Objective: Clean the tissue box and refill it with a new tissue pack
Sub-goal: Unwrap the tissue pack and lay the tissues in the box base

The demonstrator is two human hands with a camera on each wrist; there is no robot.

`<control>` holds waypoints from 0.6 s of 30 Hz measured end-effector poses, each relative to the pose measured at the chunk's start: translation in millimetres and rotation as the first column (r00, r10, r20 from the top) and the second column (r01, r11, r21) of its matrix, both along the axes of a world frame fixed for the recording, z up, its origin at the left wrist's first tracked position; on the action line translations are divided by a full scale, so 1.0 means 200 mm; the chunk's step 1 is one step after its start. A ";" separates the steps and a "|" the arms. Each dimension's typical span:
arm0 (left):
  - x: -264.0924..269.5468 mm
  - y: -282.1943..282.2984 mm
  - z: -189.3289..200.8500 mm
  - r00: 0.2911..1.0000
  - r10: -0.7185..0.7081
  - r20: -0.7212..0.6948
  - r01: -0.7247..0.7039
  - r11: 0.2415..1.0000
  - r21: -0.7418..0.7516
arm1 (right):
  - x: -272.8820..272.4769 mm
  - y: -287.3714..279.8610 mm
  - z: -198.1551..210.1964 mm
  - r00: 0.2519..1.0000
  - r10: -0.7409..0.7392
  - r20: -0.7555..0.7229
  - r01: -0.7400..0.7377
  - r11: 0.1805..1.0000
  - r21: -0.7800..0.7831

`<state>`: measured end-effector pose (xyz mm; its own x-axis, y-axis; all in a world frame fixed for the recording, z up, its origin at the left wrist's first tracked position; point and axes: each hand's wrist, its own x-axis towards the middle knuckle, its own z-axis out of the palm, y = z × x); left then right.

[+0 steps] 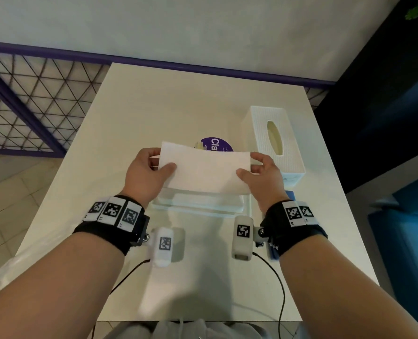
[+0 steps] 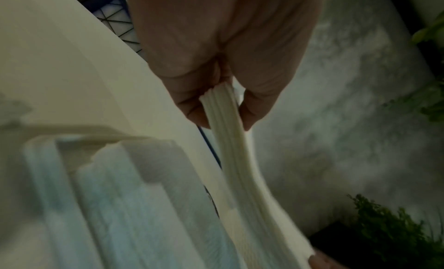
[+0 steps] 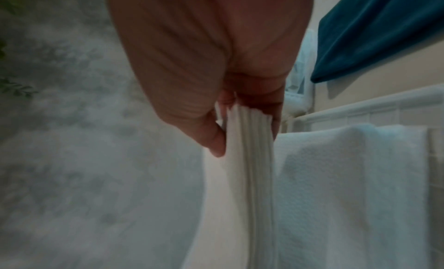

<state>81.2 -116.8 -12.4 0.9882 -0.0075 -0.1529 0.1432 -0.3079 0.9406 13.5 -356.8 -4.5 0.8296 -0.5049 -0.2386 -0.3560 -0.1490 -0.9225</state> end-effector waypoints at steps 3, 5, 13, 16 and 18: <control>0.03 0.02 -0.02 0.998 -0.001 -0.065 0.008 0.994 0.106 | 0.01 0.00 -0.01 0.996 0.011 -0.087 -0.012 1.000 -0.009; 0.03 0.03 -0.05 0.997 -0.003 -0.078 0.016 0.987 0.162 | 0.01 0.02 -0.03 0.991 0.015 -0.131 -0.019 0.999 -0.029; 0.01 0.02 -0.09 0.998 -0.021 -0.056 0.033 0.973 0.230 | 0.02 0.02 -0.08 0.976 0.005 -0.216 -0.035 0.990 -0.133; 0.01 0.02 -0.12 0.998 -0.041 -0.045 0.052 0.959 0.277 | 0.01 0.02 -0.09 0.964 0.013 -0.265 -0.065 0.980 -0.189; 0.01 0.02 -0.13 0.998 -0.038 -0.052 0.052 0.952 0.301 | 0.01 0.02 -0.09 0.954 0.021 -0.299 -0.094 0.968 -0.233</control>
<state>83.6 -112.2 -37.8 0.9800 0.0017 -0.1988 0.1624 -0.5834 0.7958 15.2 -353.6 -23.2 0.7711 -0.5310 -0.3512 -0.5882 -0.3830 -0.7123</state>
